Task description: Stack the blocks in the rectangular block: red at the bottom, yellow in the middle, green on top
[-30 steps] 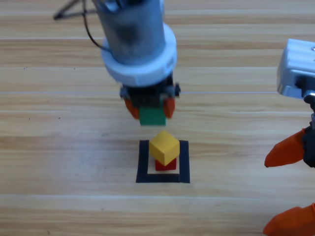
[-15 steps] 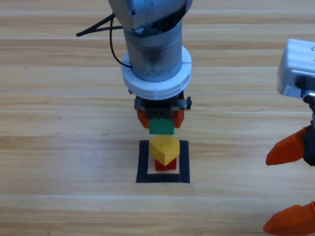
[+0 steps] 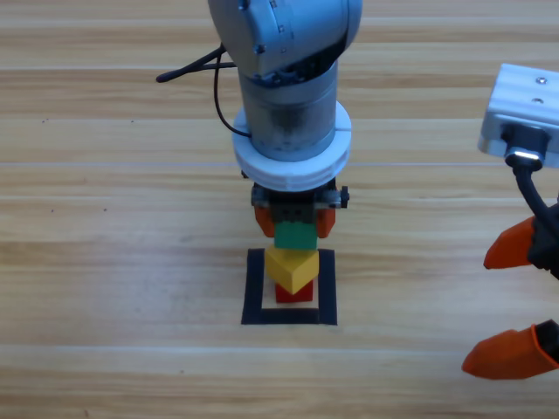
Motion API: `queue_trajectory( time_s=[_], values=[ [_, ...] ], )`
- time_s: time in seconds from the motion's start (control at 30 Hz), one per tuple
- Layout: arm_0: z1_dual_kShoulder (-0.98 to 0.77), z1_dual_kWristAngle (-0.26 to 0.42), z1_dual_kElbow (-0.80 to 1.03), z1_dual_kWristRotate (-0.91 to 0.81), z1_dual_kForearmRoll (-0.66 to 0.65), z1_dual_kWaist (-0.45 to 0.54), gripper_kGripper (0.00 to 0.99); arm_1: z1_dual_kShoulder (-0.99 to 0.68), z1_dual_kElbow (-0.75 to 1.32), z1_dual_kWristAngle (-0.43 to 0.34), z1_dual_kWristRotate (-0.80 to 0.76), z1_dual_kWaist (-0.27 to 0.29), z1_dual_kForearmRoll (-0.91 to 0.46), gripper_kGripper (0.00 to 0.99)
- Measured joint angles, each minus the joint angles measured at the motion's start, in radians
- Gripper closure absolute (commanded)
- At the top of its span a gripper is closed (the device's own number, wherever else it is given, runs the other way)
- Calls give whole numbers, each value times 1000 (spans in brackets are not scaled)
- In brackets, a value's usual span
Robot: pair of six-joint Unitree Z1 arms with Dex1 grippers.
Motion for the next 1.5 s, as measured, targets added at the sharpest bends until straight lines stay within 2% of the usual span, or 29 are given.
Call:
queue_trajectory(
  time_s=[0.1, 0.4, 0.9, 0.93, 0.97, 1.07, 1.1, 1.23, 1.5],
  values=[
    [0, 0, 0, 4, -1, -1, 909, 0, 0, 17, -2, 0, 0, 0],
    [0, 0, 2, 8, -11, -2, 909, -53, 13, 131, -54, -1, 0, 0],
    [0, 0, 70, 12, -56, -2, 901, -82, 19, 134, -65, -1, 0, 0],
    [0, 0, 70, 12, -56, -2, 834, -82, 19, 134, -65, -1, 0, 0],
    [-1, 0, 70, 12, -56, -2, 712, -82, 19, 134, -65, -1, 0, 0],
    [-1, 0, 72, 14, -59, -2, 83, -82, 19, 134, -65, -1, 0, 0],
    [-2, 0, 73, 18, -64, -2, 8, -82, 19, 134, -65, -1, 0, 0],
    [-18, 0, 118, 22, -105, -2, 0, -82, 19, 134, -66, -1, 0, 0],
    [-59, 7, 135, 34, -107, -2, 0, -82, 19, 134, -68, -1, 0, 0]
  ],
)
